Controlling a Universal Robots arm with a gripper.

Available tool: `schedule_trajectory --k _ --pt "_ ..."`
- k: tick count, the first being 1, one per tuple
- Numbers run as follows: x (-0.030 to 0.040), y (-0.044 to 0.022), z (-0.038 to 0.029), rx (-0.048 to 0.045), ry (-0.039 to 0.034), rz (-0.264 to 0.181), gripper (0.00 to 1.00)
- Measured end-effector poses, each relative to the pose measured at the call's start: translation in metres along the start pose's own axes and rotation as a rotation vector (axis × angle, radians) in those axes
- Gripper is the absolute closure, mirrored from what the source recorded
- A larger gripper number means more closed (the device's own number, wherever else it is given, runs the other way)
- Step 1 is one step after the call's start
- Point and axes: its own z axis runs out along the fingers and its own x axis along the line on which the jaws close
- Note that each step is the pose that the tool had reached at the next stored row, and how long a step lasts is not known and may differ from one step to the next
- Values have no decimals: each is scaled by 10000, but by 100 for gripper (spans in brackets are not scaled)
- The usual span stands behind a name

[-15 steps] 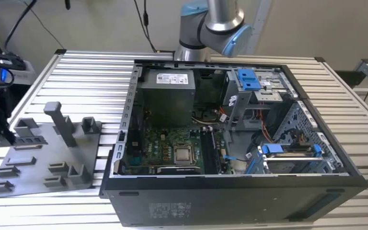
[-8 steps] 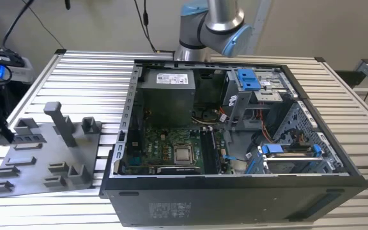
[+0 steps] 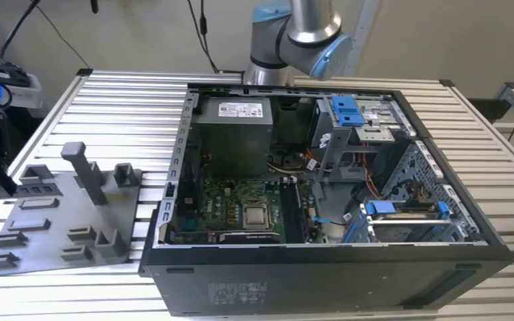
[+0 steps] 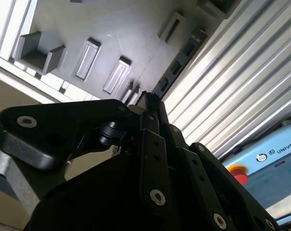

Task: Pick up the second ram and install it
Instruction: 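Pick up the second ram and move it above second insertion slot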

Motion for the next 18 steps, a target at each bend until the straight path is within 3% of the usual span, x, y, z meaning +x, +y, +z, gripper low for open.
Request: schedule_trajectory --k 18 --pt "-10 8 -287 0 0 -1 86"
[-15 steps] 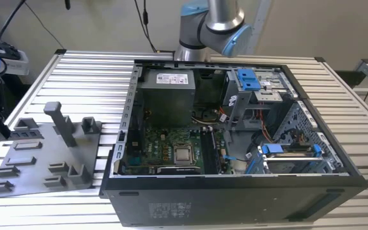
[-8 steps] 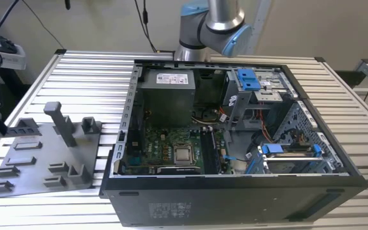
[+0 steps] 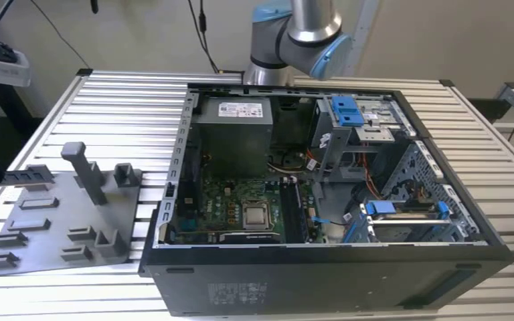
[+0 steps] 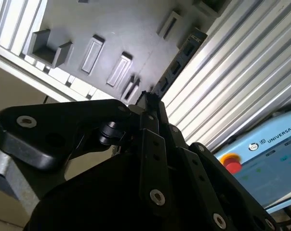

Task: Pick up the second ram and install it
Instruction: 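Pick up the second ram and move it above second insertion slot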

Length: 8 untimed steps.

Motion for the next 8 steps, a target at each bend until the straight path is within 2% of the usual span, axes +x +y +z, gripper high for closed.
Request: schedule_trajectory --k 8 --pt "-5 5 -133 0 -1 1 86"
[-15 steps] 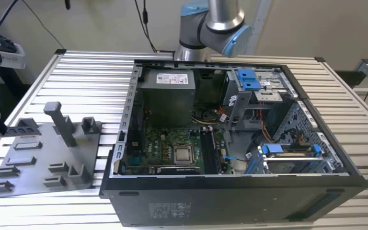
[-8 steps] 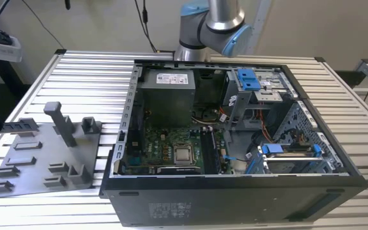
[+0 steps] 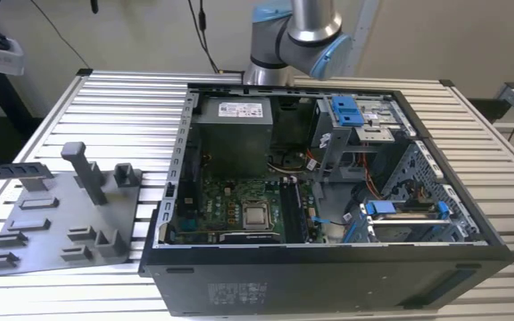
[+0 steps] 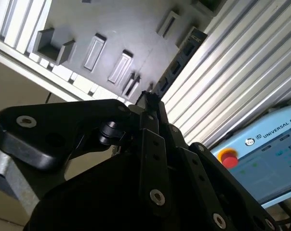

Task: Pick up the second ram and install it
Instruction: 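Pick up the second ram and move it above second insertion slot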

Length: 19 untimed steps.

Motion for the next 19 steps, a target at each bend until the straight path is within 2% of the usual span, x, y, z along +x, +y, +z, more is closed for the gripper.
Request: schedule_trajectory --k 19 --pt "-10 8 -275 0 0 0 86"
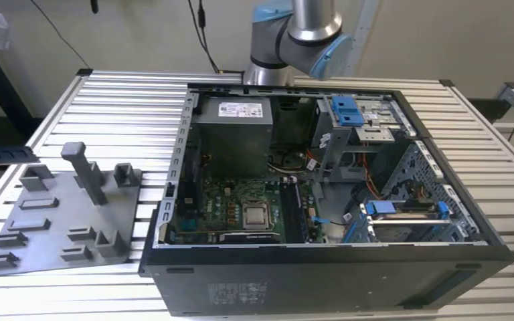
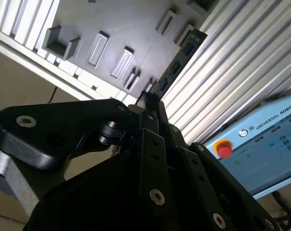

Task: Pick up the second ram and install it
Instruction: 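Pick up the second ram and move it above second insertion slot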

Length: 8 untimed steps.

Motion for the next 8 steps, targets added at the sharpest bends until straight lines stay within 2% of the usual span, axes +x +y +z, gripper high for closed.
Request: schedule_trajectory --k 8 --pt "-5 4 -132 0 0 0 86"
